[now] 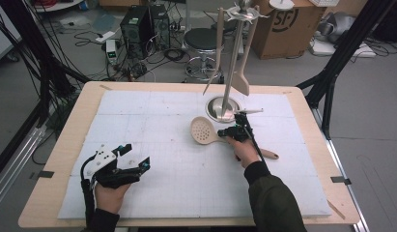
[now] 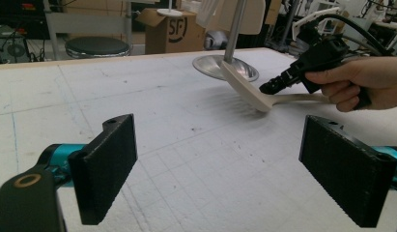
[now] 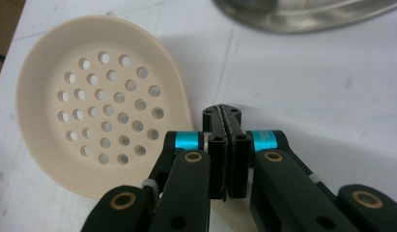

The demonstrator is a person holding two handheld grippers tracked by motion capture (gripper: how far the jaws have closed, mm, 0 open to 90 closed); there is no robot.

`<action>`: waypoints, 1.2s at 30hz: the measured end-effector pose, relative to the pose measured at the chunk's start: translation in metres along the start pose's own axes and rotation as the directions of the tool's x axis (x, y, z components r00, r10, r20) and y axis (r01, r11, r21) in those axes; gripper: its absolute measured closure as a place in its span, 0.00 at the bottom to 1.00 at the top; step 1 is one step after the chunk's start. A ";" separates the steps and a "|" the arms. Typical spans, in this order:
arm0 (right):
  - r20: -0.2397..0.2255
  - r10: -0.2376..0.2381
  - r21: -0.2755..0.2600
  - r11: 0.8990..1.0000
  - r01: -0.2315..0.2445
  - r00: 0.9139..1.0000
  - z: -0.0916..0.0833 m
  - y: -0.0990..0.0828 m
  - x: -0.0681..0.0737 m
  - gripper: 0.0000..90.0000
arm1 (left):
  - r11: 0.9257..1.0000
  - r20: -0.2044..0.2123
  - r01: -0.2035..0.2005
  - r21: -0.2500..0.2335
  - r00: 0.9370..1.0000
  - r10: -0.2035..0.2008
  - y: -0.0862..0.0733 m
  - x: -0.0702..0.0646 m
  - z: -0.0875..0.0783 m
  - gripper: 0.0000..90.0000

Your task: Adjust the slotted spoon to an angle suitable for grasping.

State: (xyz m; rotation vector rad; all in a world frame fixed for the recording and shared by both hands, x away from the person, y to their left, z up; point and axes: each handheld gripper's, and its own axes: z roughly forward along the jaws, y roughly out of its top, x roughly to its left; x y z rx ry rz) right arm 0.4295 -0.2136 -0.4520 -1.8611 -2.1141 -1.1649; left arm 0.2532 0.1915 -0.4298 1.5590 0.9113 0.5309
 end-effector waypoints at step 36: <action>-0.109 -0.092 0.038 0.995 0.097 0.990 -0.035 -0.088 0.023 1.00 | 1.000 -0.016 0.004 -0.008 1.000 -0.005 0.000 0.001 -0.004 0.15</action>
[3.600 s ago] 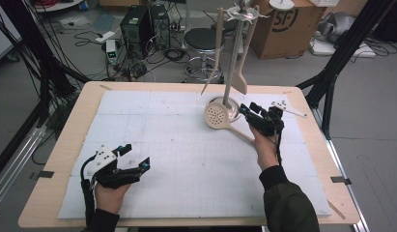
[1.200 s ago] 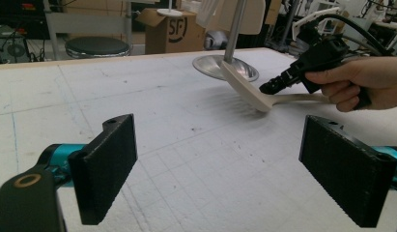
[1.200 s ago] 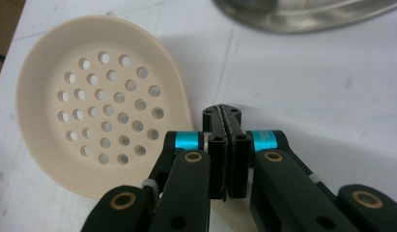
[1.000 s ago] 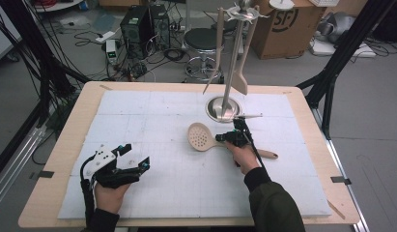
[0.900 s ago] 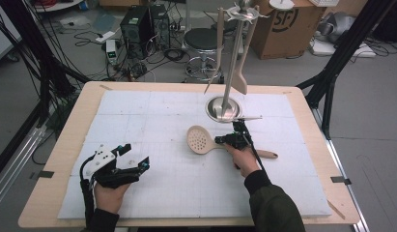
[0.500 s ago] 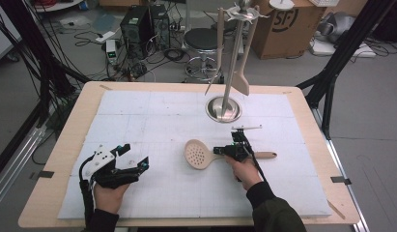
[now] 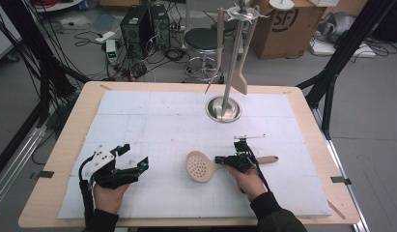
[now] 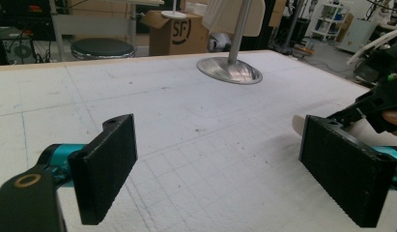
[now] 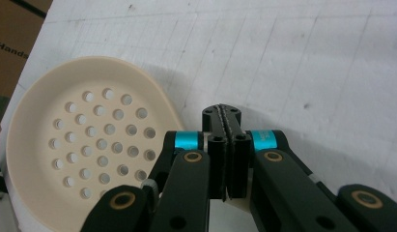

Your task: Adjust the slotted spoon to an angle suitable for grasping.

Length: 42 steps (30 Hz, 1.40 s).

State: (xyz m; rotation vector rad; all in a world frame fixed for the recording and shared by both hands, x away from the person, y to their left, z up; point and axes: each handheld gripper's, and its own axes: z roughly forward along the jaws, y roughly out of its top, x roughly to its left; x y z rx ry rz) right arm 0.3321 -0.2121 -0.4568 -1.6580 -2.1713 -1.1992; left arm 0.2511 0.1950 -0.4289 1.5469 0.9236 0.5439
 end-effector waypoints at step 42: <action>-0.048 0.106 -0.162 0.980 -0.113 0.993 -0.107 -0.090 -0.057 1.00 | 1.000 -0.005 -0.011 0.013 1.000 0.011 -0.001 -0.002 0.002 0.16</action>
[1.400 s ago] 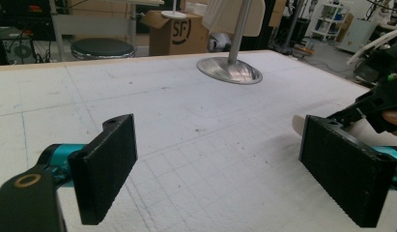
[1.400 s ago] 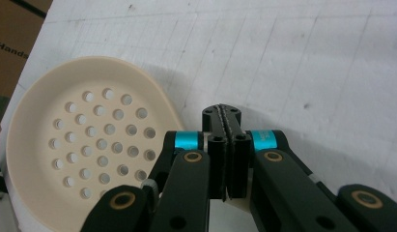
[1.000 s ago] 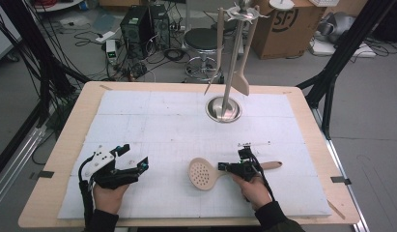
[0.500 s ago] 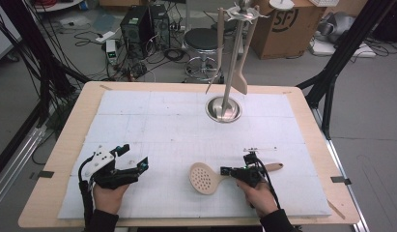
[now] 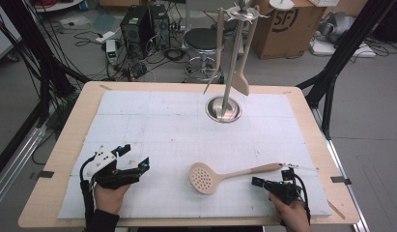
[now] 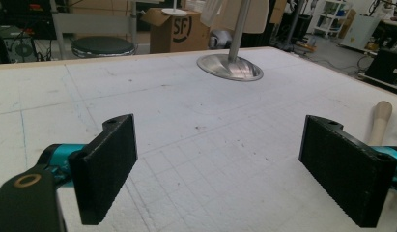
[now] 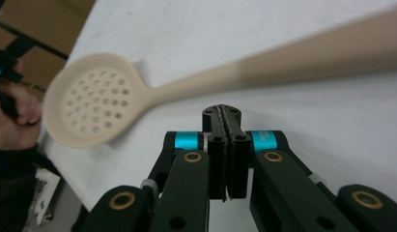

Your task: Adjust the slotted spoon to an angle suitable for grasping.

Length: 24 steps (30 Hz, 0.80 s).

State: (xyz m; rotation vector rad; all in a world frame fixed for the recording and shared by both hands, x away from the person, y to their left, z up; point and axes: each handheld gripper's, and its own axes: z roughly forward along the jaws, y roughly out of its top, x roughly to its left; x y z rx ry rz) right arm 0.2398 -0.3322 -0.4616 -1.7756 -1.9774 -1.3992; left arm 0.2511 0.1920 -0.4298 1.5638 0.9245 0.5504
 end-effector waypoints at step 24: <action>0.076 0.048 -0.004 0.999 -0.048 0.996 0.028 0.036 -0.010 1.00 | 1.000 0.003 -0.003 0.002 1.000 0.003 0.000 -0.001 0.003 0.15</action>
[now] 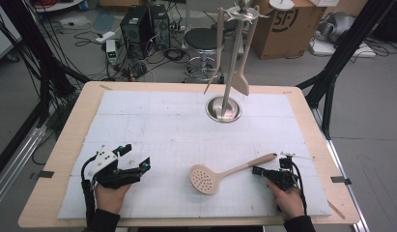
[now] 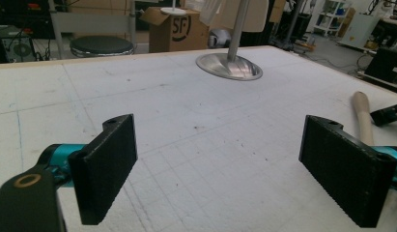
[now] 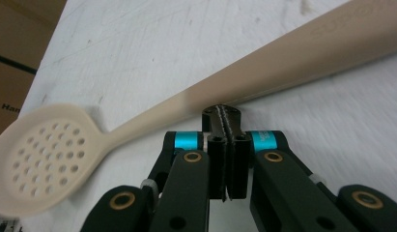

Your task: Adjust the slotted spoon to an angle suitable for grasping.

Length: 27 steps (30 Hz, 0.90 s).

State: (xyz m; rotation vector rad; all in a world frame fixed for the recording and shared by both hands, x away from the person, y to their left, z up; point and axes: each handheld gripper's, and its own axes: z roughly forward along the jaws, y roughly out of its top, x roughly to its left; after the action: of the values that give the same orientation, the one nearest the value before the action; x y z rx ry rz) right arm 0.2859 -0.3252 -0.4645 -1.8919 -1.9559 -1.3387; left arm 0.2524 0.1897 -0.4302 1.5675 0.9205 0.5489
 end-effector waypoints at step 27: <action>-0.096 -0.095 0.206 0.972 0.113 0.991 0.098 0.052 0.063 1.00 | 1.000 0.000 0.000 0.001 1.000 0.000 0.000 0.002 0.000 0.16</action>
State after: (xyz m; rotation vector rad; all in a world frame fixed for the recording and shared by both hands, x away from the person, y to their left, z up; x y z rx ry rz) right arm 0.3630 -0.2240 -0.4592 -1.6302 -2.0866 -1.1611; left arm 0.2540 0.1915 -0.4301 1.5679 0.9209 0.5480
